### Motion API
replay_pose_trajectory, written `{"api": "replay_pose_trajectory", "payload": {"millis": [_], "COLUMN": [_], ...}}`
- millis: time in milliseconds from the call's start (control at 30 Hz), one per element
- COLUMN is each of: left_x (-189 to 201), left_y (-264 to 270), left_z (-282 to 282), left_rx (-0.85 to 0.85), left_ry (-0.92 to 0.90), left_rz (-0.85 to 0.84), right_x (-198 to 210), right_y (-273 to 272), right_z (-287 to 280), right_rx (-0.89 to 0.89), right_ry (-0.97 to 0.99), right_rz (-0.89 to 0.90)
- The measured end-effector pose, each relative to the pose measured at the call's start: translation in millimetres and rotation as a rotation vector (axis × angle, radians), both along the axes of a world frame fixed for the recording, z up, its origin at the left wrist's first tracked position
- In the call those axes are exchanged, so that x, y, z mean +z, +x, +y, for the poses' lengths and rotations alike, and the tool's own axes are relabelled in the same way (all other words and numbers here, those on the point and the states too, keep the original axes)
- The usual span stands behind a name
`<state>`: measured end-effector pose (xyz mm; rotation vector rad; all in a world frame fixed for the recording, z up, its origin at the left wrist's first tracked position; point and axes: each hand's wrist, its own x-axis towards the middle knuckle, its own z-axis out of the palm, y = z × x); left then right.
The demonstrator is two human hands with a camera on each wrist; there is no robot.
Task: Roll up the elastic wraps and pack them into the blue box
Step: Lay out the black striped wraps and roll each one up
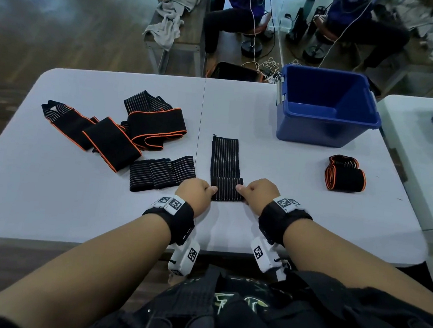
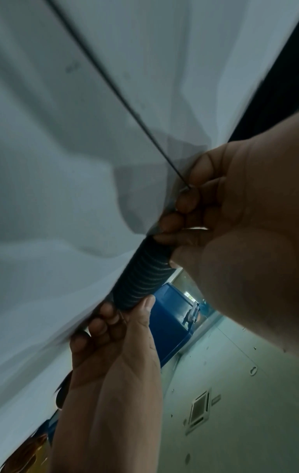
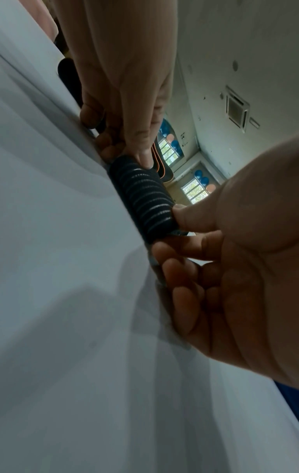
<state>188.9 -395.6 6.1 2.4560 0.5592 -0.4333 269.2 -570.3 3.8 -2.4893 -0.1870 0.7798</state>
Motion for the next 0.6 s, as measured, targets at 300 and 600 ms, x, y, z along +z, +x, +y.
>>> {"api": "replay_pose_trajectory", "payload": {"millis": [300,600], "left_x": [1.9,4.1], "left_y": [-4.7,-10.4], "left_z": [-4.1,1.3], "left_rx": [0.102,-0.102], "left_ry": [-0.085,-0.058], "left_rz": [-0.141,-0.126], "right_x": [-0.7,-3.9], "right_y": [-16.0,-8.0], "right_z": [-1.6,-5.7], "right_rx": [0.010,0.235], "right_ry": [0.093,0.012], "right_rz": [-0.183,-0.138]}}
